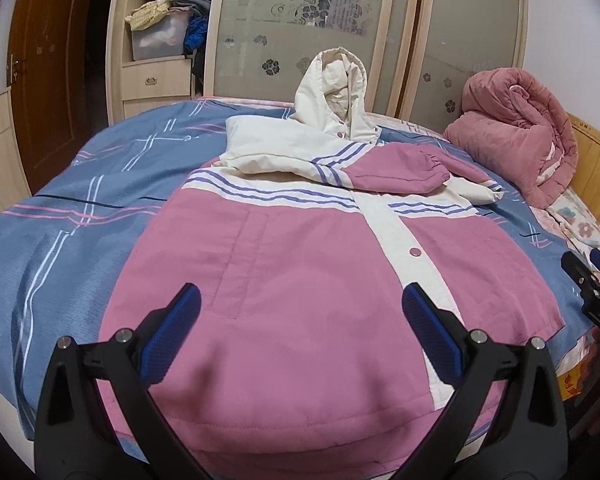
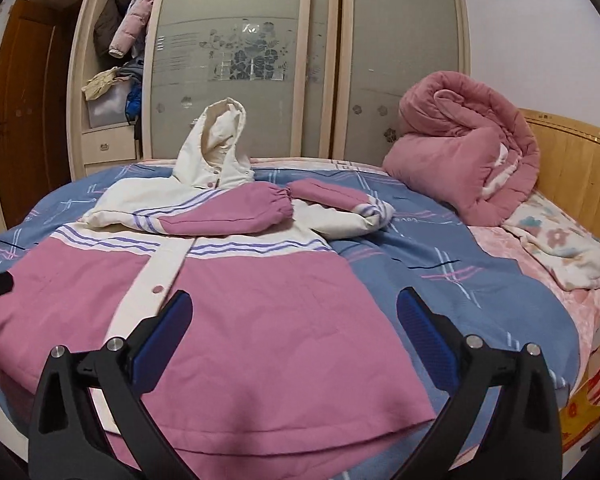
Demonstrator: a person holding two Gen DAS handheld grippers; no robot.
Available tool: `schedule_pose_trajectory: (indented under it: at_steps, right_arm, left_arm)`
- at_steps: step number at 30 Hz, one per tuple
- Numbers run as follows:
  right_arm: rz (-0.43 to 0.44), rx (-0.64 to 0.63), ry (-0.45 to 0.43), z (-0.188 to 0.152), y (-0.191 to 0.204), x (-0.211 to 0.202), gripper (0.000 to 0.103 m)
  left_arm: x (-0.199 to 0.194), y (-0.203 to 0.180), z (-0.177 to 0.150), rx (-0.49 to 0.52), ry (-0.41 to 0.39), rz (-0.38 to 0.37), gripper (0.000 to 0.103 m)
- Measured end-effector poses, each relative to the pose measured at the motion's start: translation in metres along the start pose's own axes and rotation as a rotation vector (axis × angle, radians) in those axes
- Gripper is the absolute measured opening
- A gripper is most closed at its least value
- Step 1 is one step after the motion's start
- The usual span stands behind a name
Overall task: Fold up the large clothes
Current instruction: 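Release the sleeve on the chest and withdraw the right tool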
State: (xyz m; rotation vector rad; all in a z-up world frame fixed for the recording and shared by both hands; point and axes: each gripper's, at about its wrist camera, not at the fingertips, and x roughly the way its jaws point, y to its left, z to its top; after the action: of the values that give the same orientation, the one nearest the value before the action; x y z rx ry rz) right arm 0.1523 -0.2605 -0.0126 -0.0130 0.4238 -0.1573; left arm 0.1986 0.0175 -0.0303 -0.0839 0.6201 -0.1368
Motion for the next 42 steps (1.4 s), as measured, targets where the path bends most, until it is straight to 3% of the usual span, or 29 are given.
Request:
schedule_pose_trajectory:
  at_steps: [4, 31, 35, 42]
  right_arm:
    - [0.0, 0.014, -0.003, 0.0, -0.008, -0.001, 0.102]
    - [0.033, 0.014, -0.002, -0.001, -0.003, -0.007, 0.102]
    - [0.061, 0.034, -0.002, 0.002, -0.003, -0.008, 0.102]
    - [0.137, 0.086, 0.007, 0.008, -0.003, -0.008, 0.102]
  left_arm:
    - [-0.004, -0.003, -0.001, 0.024, -0.023, 0.03, 0.101]
    - [-0.007, -0.007, -0.008, 0.053, -0.004, 0.013, 0.101]
    - [-0.003, -0.007, -0.011, 0.054, 0.024, -0.039, 0.101]
    - [0.014, -0.007, 0.0, -0.011, 0.114, -0.226, 0.101]
